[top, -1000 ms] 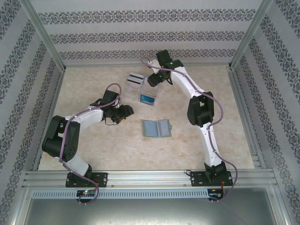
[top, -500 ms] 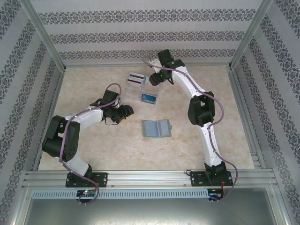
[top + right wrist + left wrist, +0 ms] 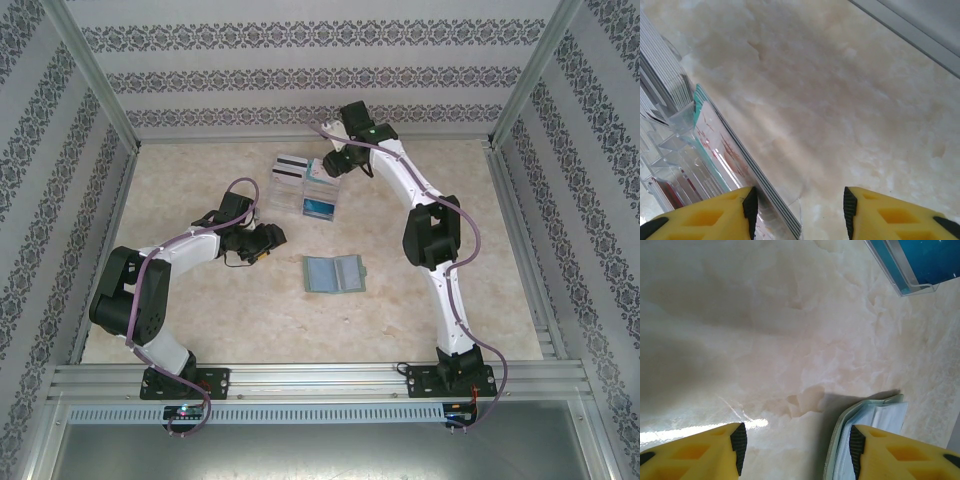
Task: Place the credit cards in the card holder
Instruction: Pick up the credit card from the storage box.
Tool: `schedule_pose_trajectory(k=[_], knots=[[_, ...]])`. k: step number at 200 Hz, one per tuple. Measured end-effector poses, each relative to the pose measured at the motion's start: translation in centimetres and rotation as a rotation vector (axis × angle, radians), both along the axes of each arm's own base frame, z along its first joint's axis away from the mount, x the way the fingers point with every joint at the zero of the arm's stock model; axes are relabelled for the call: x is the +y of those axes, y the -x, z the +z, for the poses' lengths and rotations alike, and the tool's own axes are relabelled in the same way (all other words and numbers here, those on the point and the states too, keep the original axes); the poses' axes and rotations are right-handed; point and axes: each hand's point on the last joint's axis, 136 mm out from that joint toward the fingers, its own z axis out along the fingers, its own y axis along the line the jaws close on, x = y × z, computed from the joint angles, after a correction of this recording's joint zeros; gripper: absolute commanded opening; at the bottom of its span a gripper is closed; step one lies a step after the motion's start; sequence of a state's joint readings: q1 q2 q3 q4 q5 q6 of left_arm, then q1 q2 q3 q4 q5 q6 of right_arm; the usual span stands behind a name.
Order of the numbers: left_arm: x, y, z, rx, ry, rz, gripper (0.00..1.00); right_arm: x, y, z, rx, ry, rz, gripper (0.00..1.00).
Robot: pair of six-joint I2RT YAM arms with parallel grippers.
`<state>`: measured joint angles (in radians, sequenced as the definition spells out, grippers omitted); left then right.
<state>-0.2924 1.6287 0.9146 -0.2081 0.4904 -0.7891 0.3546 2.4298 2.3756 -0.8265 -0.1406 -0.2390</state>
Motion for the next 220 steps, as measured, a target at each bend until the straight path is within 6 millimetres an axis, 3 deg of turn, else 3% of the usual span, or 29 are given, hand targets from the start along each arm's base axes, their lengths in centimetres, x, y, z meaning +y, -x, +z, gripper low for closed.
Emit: schedule_pose_trajectory(k=[15,144,220], knots=[[0.0,0.0,0.0,0.0,0.0,0.0,0.58,-0.3,-0.1,0.1,0.0,-0.006,-0.007,0.47],[-0.1,0.0,0.0,0.001,0.004,-0.002,0.58,0.2,0.2,0.9,0.011,-0.055,0.0,0.1],[-0.1,0.0,0.0,0.0,0.004,-0.002,0.58,0.5,0.4,2.0,0.009,-0.097,0.022,0.0]])
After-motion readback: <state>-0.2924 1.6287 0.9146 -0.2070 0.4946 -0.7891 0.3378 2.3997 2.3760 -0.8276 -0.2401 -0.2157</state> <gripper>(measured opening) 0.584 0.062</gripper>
